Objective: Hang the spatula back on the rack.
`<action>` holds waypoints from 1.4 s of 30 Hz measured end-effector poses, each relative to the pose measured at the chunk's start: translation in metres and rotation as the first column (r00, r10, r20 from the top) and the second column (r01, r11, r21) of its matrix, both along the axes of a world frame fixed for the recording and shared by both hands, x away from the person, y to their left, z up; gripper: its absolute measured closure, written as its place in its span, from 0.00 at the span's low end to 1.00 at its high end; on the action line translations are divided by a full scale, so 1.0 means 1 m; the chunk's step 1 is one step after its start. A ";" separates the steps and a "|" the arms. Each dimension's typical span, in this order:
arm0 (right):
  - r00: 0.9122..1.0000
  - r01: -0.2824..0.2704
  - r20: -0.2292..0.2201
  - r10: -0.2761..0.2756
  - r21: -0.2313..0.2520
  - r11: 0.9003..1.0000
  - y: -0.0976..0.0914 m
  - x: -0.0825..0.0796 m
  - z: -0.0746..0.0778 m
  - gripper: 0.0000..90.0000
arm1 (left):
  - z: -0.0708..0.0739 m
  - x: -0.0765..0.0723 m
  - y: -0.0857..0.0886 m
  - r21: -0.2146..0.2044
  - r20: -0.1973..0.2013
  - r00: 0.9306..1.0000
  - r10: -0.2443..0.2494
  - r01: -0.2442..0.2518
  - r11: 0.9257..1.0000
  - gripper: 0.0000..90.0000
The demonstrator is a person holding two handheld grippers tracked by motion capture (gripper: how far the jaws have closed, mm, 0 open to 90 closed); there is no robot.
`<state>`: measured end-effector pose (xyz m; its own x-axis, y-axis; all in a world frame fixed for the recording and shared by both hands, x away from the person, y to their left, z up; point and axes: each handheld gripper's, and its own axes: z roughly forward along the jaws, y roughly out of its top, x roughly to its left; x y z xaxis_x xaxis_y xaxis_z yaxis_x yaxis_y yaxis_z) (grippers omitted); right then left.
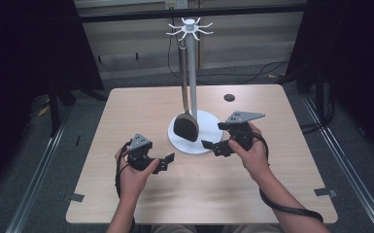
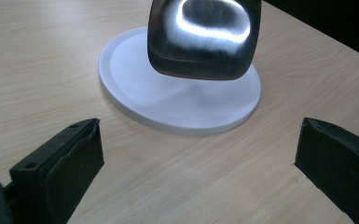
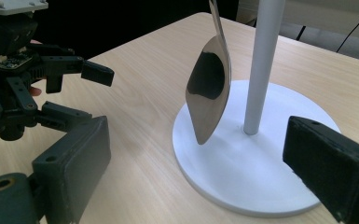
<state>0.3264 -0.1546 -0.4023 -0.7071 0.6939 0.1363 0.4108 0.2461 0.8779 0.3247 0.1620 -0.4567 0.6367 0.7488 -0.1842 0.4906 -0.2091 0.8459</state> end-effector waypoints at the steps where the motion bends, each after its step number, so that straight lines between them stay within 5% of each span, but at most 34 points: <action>1: 1.000 0.000 -0.003 0.000 -0.002 1.000 -0.002 -0.002 -0.001 0.08 | 0.000 0.000 0.000 0.003 -0.002 1.000 -0.002 0.002 1.000 0.01; 42: 0.999 0.013 -0.035 -0.015 -0.054 0.998 -0.046 -0.033 -0.048 0.08 | -0.005 0.000 -0.001 0.026 -0.016 0.999 -0.030 0.030 0.999 0.01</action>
